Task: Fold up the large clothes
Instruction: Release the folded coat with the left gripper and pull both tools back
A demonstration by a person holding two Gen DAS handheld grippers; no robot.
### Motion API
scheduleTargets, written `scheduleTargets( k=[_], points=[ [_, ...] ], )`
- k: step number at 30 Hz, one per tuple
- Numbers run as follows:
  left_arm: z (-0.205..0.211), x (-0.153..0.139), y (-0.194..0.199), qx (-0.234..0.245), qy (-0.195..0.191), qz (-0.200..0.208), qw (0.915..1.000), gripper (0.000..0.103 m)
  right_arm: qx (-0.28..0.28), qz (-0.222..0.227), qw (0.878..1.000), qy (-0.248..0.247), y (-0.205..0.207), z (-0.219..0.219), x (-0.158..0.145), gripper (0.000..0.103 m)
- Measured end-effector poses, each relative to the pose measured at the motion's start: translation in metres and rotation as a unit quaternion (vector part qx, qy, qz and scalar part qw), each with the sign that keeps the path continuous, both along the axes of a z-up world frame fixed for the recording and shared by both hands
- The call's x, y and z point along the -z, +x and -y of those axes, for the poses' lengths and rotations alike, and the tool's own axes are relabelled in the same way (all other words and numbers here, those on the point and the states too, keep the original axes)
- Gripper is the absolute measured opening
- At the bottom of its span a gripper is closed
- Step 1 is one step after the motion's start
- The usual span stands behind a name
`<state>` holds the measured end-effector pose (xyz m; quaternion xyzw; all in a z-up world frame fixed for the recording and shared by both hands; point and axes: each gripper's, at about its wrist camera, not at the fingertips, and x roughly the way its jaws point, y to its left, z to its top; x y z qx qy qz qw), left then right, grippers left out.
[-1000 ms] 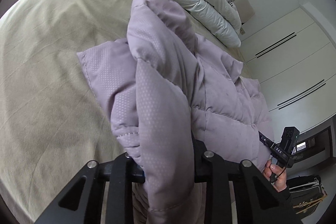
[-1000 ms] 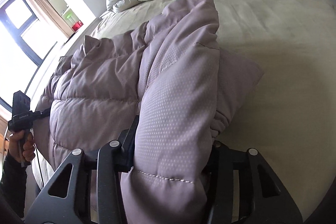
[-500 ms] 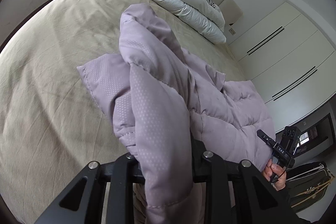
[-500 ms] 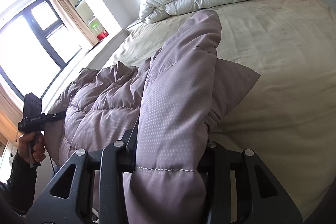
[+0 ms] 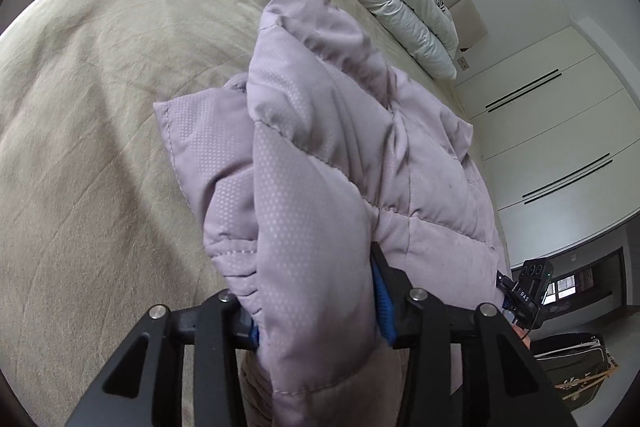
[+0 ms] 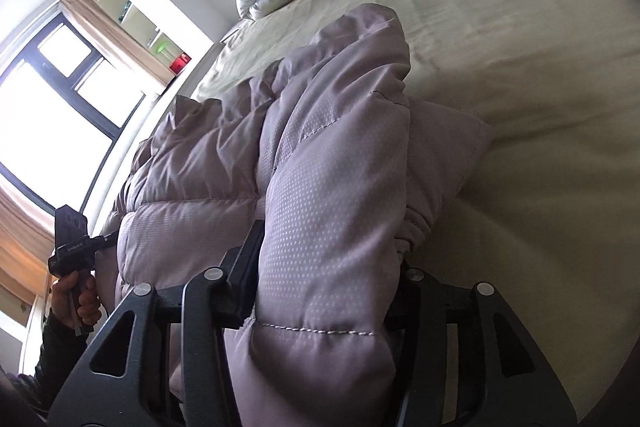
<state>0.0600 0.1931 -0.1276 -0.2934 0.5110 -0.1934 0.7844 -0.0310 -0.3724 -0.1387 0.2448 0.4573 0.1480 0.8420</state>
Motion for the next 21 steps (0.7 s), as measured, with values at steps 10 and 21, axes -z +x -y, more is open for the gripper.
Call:
scheduleTargets(
  k=[10, 21],
  points=[
    [0.002, -0.009, -0.01, -0.019, 0.028, 0.014, 0.9993, 0.059, 0.033, -0.012, 0.999, 0.008, -0.001, 0.007, 0.022, 0.071],
    [0.02, -0.109, -0.076, -0.06, 0.204, 0.196, 0.9574, 0.082, 0.087, 0.055, 0.984, -0.142, -0.059, -0.003, -0.052, 0.071]
  ],
)
